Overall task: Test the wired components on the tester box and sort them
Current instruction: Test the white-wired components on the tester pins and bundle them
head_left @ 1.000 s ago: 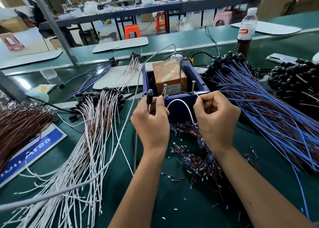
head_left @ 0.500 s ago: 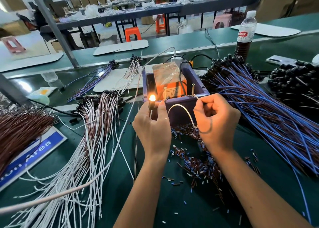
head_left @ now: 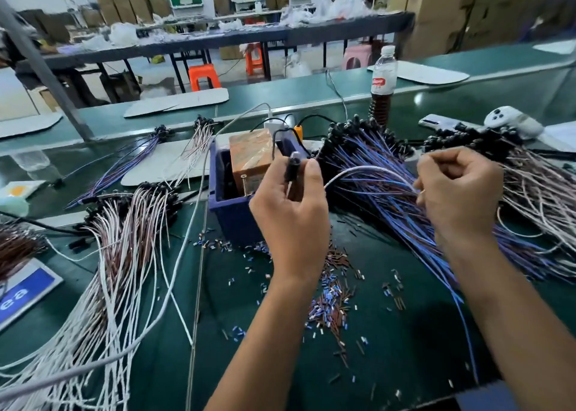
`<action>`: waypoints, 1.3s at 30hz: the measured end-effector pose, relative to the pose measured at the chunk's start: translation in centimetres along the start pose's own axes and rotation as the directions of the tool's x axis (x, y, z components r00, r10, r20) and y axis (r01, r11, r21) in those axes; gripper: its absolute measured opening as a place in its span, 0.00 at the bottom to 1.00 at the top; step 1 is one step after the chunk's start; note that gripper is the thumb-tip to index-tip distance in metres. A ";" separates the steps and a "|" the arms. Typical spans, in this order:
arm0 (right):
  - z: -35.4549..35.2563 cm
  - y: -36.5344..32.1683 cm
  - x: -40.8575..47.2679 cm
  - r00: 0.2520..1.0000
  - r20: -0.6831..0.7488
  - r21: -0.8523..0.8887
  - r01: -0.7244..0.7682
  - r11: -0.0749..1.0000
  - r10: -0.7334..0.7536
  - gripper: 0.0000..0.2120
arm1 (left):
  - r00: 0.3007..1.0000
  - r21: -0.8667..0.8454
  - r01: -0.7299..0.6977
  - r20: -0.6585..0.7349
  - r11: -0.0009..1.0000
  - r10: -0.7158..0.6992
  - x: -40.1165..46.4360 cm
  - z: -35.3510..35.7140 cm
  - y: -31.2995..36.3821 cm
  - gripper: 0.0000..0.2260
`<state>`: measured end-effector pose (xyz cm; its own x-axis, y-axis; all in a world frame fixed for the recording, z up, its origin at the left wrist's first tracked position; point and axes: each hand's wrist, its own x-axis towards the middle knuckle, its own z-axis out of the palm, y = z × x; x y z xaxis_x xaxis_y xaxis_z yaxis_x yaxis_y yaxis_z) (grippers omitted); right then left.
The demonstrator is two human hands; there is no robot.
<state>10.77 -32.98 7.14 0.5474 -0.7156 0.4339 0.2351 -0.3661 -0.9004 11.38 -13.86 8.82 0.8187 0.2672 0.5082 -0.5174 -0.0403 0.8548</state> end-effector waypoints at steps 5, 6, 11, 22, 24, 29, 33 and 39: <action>-11.2 1.0 6.3 0.966 -0.205 -0.074 -0.179 0.981 0.160 0.04 | 0.973 -0.179 0.196 0.161 0.964 -0.168 -1.7 8.0 2.3 0.08; -13.6 1.1 7.1 0.952 -0.257 -0.109 -0.201 0.974 0.167 0.03 | 0.953 -0.221 0.267 0.205 0.938 -0.223 -2.4 9.9 2.7 0.08; -22.4 1.7 8.9 0.948 -0.313 -0.485 -0.206 0.850 0.052 0.03 | 0.728 -0.266 0.653 0.477 0.709 -0.492 -5.4 18.4 3.5 0.08; -20.0 0.8 4.4 0.851 0.525 -0.535 0.322 0.781 0.009 0.07 | 0.540 -0.172 0.718 0.748 0.674 -0.385 -11.1 23.3 4.9 0.18; -20.5 1.2 4.8 0.865 0.499 -0.494 0.334 0.803 -0.052 0.04 | 0.529 -0.190 0.726 0.769 0.662 -0.359 -10.4 23.3 4.5 0.17; -23.1 0.9 7.8 0.869 0.492 -0.611 0.387 0.690 -0.051 0.08 | 0.407 -0.111 0.829 0.792 0.548 -0.454 -9.0 24.1 3.6 0.18; -24.8 1.2 9.7 0.910 0.413 -0.773 0.364 0.520 -0.023 0.08 | 0.331 -0.133 0.913 0.795 0.385 -0.509 -7.9 25.8 4.0 0.16; -21.1 5.5 13.3 0.951 0.297 -0.929 0.267 0.258 0.083 0.24 | 0.220 -0.180 0.975 0.831 0.128 -0.511 -6.8 27.4 4.5 0.05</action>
<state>2.45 -57.05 8.67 0.7785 -0.5348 0.3285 -0.5390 -0.8379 -0.0865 10.31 -42.26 12.11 0.6515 -0.7206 -0.2371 0.6874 0.4286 0.5863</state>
